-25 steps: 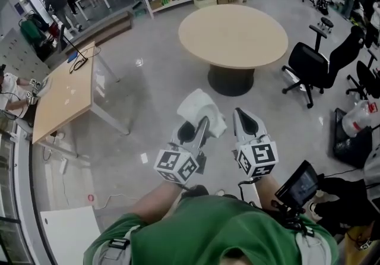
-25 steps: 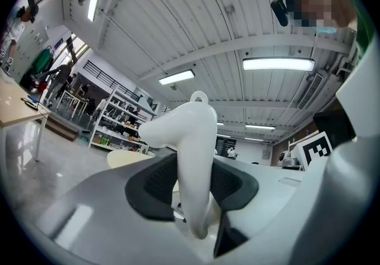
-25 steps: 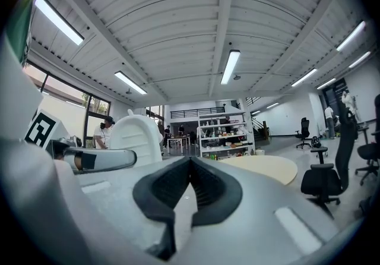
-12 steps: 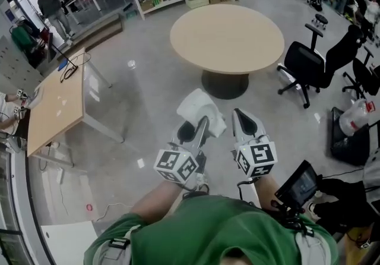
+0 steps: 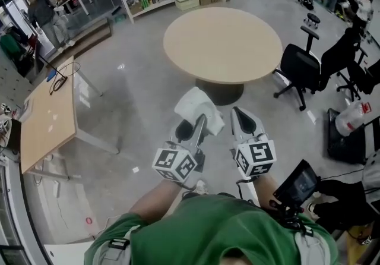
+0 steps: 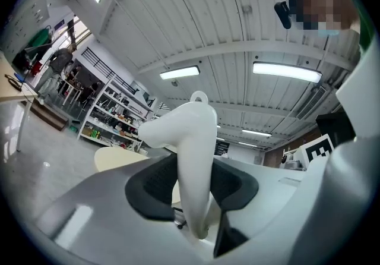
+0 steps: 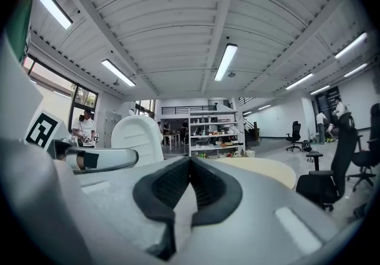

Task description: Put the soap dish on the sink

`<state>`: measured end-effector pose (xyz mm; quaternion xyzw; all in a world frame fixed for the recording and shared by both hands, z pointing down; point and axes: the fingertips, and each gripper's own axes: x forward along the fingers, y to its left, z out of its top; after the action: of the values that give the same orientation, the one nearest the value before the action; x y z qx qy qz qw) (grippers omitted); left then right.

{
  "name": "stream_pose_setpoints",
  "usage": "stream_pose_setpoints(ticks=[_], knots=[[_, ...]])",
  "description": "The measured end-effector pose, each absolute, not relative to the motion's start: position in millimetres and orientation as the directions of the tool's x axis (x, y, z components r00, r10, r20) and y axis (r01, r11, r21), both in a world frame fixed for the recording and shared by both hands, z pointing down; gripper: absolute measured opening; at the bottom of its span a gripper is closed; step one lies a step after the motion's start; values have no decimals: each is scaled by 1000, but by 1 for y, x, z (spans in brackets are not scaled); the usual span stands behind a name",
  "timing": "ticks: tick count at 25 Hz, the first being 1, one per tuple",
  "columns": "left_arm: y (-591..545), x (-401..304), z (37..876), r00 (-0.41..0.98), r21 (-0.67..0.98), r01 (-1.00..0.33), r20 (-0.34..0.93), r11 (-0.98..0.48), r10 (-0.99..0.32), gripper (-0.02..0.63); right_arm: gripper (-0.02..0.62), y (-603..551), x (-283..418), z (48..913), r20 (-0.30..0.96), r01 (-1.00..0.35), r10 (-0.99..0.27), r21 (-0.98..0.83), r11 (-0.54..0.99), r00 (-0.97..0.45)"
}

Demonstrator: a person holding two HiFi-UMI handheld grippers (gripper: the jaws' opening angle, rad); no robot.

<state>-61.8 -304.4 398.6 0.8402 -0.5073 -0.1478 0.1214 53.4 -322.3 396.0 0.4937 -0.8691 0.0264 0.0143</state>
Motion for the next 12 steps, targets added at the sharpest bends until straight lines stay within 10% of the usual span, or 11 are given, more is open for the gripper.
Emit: stream_pose_setpoints(ticks=[12], knots=[[-370,-82,406,468,381,-795,-108,-472,-877,150,2,-383,37,398,77,-880,-877,-30,473,-474]])
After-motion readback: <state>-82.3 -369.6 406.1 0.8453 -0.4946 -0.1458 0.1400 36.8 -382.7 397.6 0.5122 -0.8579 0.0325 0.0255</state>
